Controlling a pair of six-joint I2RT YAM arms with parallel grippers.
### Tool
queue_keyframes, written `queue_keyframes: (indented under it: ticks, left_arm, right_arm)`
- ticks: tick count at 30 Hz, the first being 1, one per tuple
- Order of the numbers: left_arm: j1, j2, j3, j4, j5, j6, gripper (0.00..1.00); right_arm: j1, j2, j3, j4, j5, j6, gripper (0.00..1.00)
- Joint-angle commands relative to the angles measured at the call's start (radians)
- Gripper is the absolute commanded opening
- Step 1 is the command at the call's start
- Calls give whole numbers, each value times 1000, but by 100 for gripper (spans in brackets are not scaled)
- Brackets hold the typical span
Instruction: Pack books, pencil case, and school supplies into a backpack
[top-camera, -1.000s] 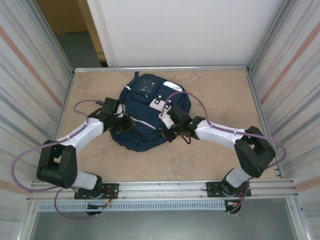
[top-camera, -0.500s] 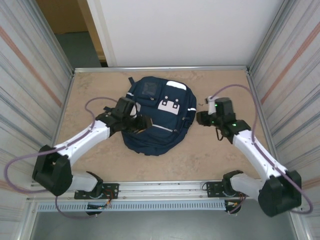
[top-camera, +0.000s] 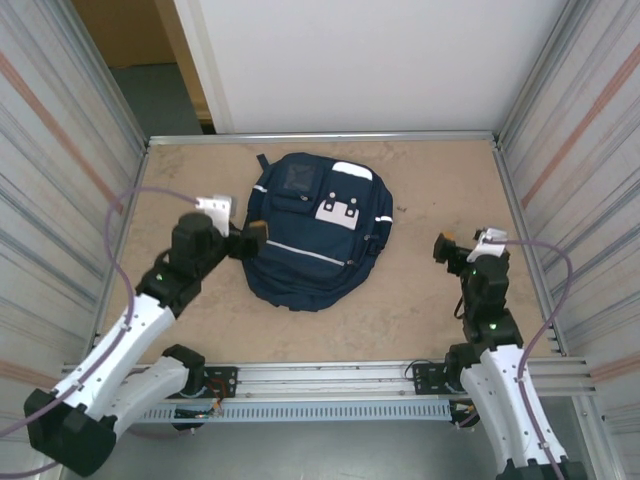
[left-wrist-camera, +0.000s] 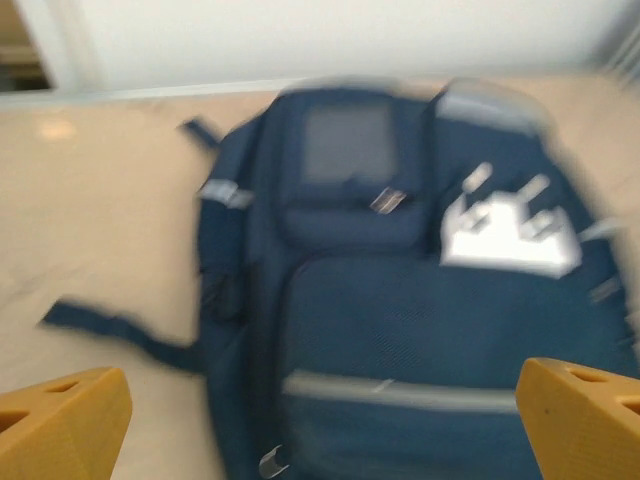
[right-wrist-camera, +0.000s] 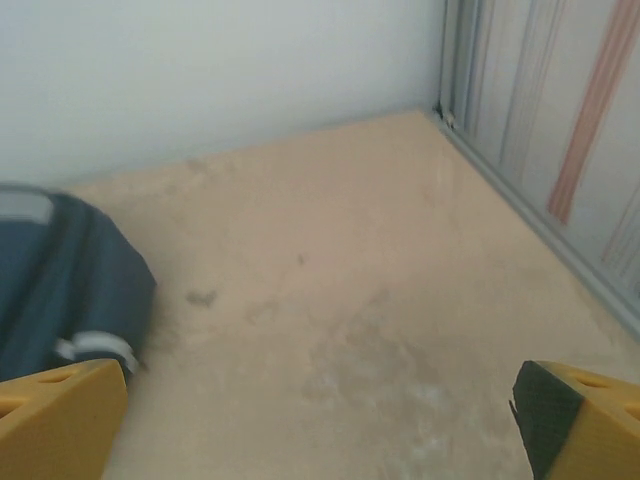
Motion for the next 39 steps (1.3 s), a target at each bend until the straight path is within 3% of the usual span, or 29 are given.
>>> queue_keyframes:
  ticks: [1,4,8,12,15,20,25,27,30,39]
  left_arm:
    - [156,-24,-197,312,-66,167,98]
    - [285,30,-328,563,42,118,98]
    - [309,180,-309,608,81,181,99]
    - [346,343,-339,805,156,148,99]
    - [352,381,-341,866,154,171,98]
    - [384,474,-389,1091,211,236,99]
    - [416,679,-344,1230,241,212,99]
    - [431,652,-266,1019,269,208,99]
    - [458,672,-224,957,321,194,99]
    - [446,675,-213,941,276,191,99]
  right_arm:
    - [-9,27,-142,286,68,-32,99]
    - [-16,184,-163,447,-9,-57,99]
    - [-18,464,-137,681,-62,-109,99]
    - [-27,774,-69,874,-117,-125,99]
    - [-52,893,19,866,-159,-174,99]
    - [-179,1074,110,862,-307,-73,99]
    - [-129,1109,146,810,-233,-109,99]
    - [-129,1118,143,830,-230,-110,99]
    - [-127,1112,140,825,-228,-112,99]
    - [-122,1102,138,826,-236,-120,99]
